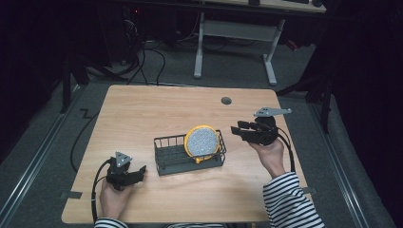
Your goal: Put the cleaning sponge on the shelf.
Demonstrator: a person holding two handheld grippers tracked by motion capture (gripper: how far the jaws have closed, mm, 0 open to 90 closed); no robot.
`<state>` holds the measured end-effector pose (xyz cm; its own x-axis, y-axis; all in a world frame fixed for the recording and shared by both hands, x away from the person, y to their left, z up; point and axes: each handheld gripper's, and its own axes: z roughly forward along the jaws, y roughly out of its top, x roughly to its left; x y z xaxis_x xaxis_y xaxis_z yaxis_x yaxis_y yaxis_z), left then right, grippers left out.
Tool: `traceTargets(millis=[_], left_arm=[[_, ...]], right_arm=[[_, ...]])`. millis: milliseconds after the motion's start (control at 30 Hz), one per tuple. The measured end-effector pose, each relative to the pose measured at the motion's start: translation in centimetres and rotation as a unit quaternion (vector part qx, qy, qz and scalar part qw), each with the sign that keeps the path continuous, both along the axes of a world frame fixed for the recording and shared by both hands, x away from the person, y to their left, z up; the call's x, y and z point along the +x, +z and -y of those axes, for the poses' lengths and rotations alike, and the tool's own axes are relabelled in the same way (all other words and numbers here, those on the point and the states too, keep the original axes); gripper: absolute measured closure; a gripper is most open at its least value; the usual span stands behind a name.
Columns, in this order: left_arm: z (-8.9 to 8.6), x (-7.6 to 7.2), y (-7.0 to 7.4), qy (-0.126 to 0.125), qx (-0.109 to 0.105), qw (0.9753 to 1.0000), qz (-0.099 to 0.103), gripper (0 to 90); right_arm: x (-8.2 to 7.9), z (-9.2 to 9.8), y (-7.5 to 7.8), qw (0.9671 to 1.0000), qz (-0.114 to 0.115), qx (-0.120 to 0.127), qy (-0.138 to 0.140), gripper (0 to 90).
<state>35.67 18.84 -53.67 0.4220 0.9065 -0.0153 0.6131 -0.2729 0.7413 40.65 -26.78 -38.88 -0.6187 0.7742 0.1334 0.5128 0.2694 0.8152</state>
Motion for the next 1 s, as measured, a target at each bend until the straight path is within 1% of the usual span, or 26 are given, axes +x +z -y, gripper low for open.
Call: traceTargets(millis=[33, 67, 133, 233, 400, 467, 500, 667, 733, 767, 900, 1000], left_arm=[[0.0, 0.0, 0.0, 0.0, 0.0, 1.0, 0.0, 26.5], [0.0, 0.0, 0.0, 0.0, 0.0, 1.0, 0.0, 26.5], [0.0, 0.0, 0.0, 0.0, 0.0, 1.0, 0.0, 26.5], [0.0, 0.0, 0.0, 0.0, 0.0, 1.0, 0.0, 26.5], [0.0, 0.0, 0.0, 0.0, 0.0, 1.0, 0.0, 26.5], [0.0, 0.0, 0.0, 0.0, 0.0, 1.0, 0.0, 26.5], [0.0, 0.0, 0.0, 0.0, 0.0, 1.0, 0.0, 26.5], [0.0, 0.0, 0.0, 0.0, 0.0, 1.0, 0.0, 26.5], [0.0, 0.0, 0.0, 0.0, 0.0, 1.0, 0.0, 26.5], [0.0, 0.0, 0.0, 0.0, 0.0, 1.0, 0.0, 26.5], [0.0, 0.0, 0.0, 0.0, 0.001, 1.0, 0.0, 26.5], [0.0, 0.0, 0.0, 0.0, 0.0, 1.0, 0.0, 26.5]], right_arm=[[-0.3, 0.5, 0.2, 1.0, 0.002, 0.003, -0.006, 56.7], [-0.3, 0.5, 0.2, 1.0, 0.002, 0.003, -0.006, 56.7], [-0.5, 1.0, 0.4, 0.9999, 0.006, 0.003, -0.01, 56.7], [-0.9, 1.7, 0.7, 0.9998, 0.007, 0.0, -0.017, 56.7], [-1.4, 2.4, 0.9, 0.9996, 0.01, 0.004, -0.026, 57.0], [-1.6, 2.8, 0.8, 0.9994, 0.011, 0.008, -0.031, 57.8], [-1.6, 3.0, 0.7, 0.9994, 0.007, 0.008, -0.034, 58.1], [-2.2, 3.9, 0.3, 0.9989, 0.002, -0.001, -0.046, 58.8], [-2.6, 4.4, 0.3, 0.9987, 0.004, 0.009, -0.049, 58.8], [-2.9, 4.8, 0.1, 0.9986, 0.001, 0.009, -0.052, 58.8], [-3.4, 5.4, -0.2, 0.9981, -0.002, 0.006, -0.061, 58.8], [-3.9, 6.2, -0.4, 0.9974, -0.003, 0.016, -0.07, 58.7]])
